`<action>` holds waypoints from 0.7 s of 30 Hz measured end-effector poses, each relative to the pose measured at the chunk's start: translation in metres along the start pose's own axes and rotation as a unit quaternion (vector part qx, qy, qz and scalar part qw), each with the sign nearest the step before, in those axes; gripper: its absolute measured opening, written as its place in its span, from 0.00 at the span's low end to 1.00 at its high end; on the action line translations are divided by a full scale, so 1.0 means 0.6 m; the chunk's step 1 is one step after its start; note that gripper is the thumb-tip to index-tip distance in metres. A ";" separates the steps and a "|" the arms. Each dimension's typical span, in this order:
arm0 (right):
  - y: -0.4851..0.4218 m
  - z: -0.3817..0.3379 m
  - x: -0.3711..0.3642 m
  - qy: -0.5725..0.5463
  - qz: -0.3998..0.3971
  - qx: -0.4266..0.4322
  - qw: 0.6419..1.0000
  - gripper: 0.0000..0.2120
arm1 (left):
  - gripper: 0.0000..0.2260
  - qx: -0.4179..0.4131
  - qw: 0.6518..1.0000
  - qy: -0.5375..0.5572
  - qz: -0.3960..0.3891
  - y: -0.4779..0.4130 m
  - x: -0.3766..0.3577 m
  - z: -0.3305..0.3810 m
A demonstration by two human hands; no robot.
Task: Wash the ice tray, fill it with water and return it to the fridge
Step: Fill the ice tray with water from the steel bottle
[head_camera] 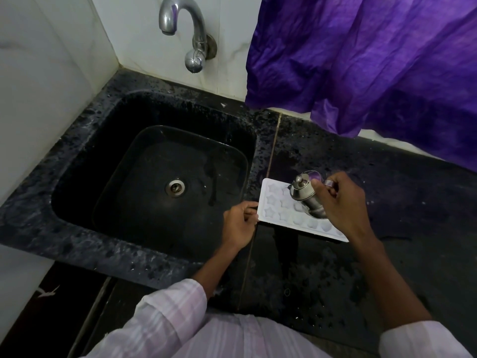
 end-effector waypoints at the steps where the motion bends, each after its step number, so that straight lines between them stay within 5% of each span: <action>1: 0.000 0.001 0.002 0.001 0.001 -0.001 1.000 0.14 | 0.12 0.000 1.000 -0.001 0.000 0.000 0.000 0.000; 21: 0.010 0.031 0.022 0.005 0.015 -0.009 1.000 0.14 | 0.12 -0.004 1.000 -0.003 0.003 0.002 0.001 0.002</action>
Point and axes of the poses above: each hand's wrist, its own y-axis away from the middle knuckle, its own x-axis out of the back of the hand, z = x × y, the point moved 7 cm from there along -y, towards the middle knuckle
